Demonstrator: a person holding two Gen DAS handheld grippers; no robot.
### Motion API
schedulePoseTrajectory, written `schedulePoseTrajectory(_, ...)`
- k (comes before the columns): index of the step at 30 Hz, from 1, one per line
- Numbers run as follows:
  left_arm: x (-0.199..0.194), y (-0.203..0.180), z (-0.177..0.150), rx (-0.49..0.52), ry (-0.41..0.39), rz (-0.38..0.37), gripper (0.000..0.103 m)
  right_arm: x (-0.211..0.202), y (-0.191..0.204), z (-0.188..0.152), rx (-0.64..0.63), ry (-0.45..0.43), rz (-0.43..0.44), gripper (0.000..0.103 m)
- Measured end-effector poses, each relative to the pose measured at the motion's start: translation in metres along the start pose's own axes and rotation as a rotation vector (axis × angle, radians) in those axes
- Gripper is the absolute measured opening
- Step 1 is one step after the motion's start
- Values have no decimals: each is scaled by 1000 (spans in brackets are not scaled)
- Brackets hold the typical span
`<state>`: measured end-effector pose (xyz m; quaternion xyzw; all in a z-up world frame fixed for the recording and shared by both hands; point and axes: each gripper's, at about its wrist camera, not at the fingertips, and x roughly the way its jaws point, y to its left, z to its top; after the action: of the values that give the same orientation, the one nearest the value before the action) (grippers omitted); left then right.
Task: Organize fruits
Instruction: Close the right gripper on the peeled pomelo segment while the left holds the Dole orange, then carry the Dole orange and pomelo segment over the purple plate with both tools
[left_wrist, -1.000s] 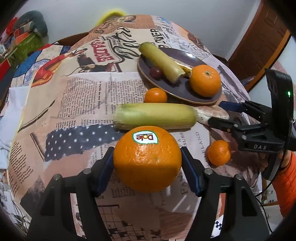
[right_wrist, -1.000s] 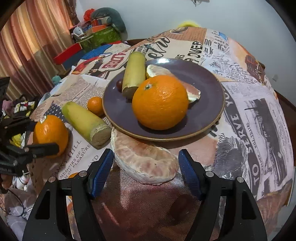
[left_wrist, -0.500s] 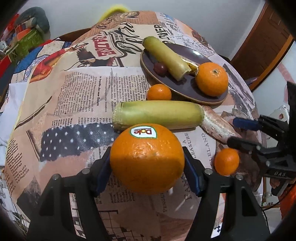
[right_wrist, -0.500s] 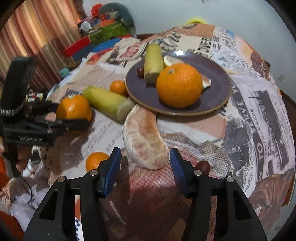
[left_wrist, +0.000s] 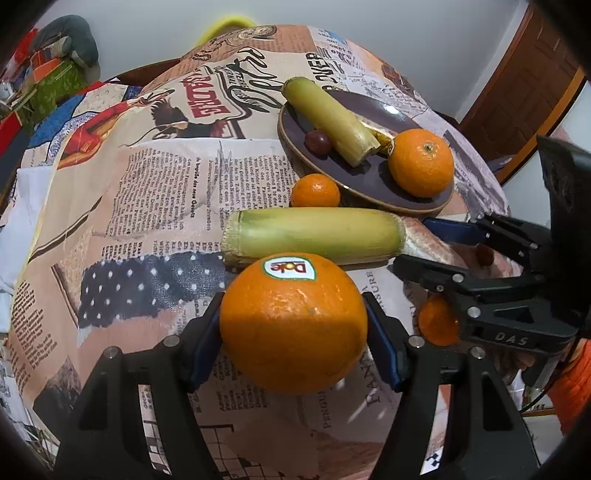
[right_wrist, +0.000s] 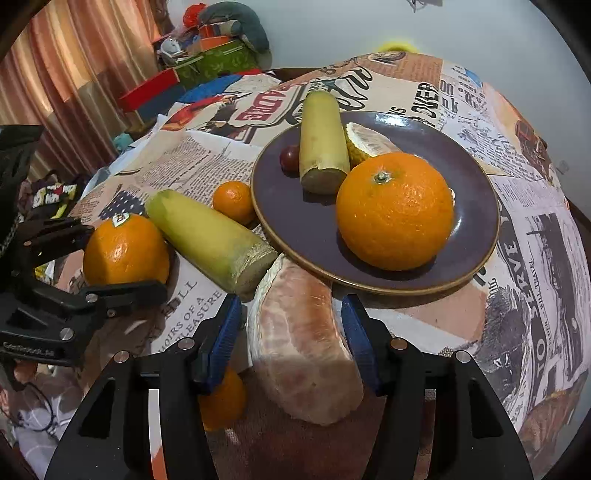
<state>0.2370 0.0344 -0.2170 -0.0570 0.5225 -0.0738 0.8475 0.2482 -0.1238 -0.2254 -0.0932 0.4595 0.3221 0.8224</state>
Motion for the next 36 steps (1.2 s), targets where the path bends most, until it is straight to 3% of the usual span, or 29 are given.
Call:
schedulePoseTrajectory(3,-2,2,-1,-7,-1,-8,69,-3,-1,-3,5,-9,-1,44)
schedulePoseTrajectory(9,-8,1,-7,-13,-7,-9,69,-14,4,-11,-10,1,30,42)
schedulePoseTrajectory(19,-29,-9,-8,-10,-37,-40,68,-45,4,-19,22,-77,14,42)
schedulePoseTrajectory(36,-48,-37,54,46,-162,-57,68,-89,-21,8,35,-222,-99,42)
